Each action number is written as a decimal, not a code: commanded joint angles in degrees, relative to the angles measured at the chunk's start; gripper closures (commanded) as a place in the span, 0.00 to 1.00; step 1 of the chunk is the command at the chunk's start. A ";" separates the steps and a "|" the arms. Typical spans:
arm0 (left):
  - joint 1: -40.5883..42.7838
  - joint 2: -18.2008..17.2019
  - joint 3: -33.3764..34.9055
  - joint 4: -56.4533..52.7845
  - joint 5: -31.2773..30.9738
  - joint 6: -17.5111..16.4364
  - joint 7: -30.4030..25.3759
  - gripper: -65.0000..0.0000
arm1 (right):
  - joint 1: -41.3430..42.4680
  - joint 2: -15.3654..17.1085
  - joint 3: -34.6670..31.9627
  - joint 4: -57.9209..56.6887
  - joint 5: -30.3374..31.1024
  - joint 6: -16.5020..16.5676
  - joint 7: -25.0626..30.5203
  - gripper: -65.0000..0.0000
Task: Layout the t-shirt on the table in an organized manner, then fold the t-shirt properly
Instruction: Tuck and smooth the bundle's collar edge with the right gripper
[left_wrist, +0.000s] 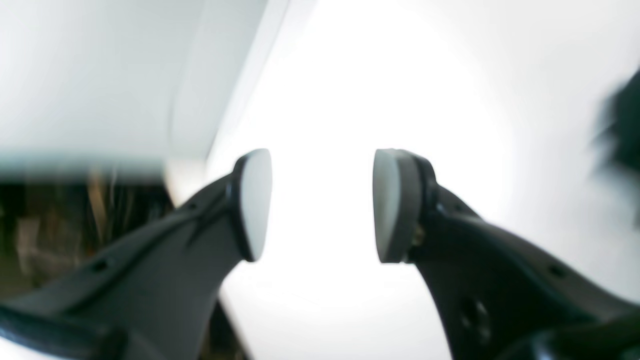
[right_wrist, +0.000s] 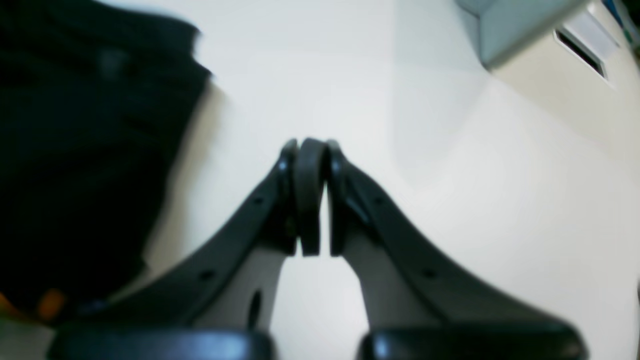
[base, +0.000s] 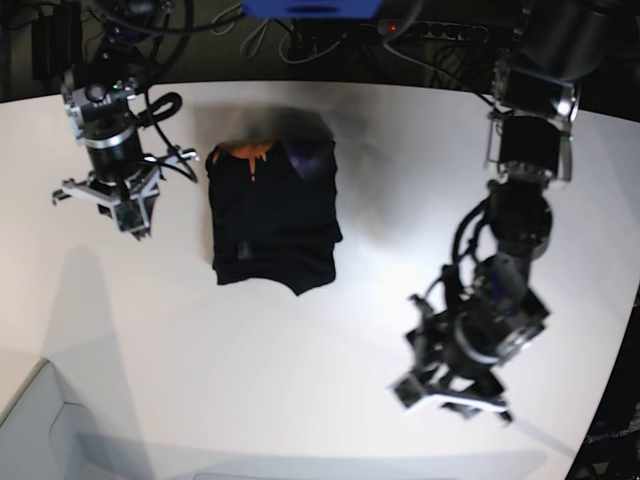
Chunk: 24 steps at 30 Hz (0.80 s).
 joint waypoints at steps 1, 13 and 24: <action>0.14 -1.07 -3.80 2.58 -0.72 0.36 -0.73 0.53 | -0.07 -0.16 -1.92 1.33 2.99 -0.23 1.75 1.00; 22.29 -8.10 -32.63 9.08 -0.98 0.36 -1.35 0.53 | -8.34 -0.16 -18.71 -4.73 19.96 -0.23 6.58 1.00; 30.29 -7.93 -35.97 12.51 -0.72 0.36 -1.35 0.53 | -6.40 5.81 -21.35 -24.07 29.54 -0.23 13.88 1.00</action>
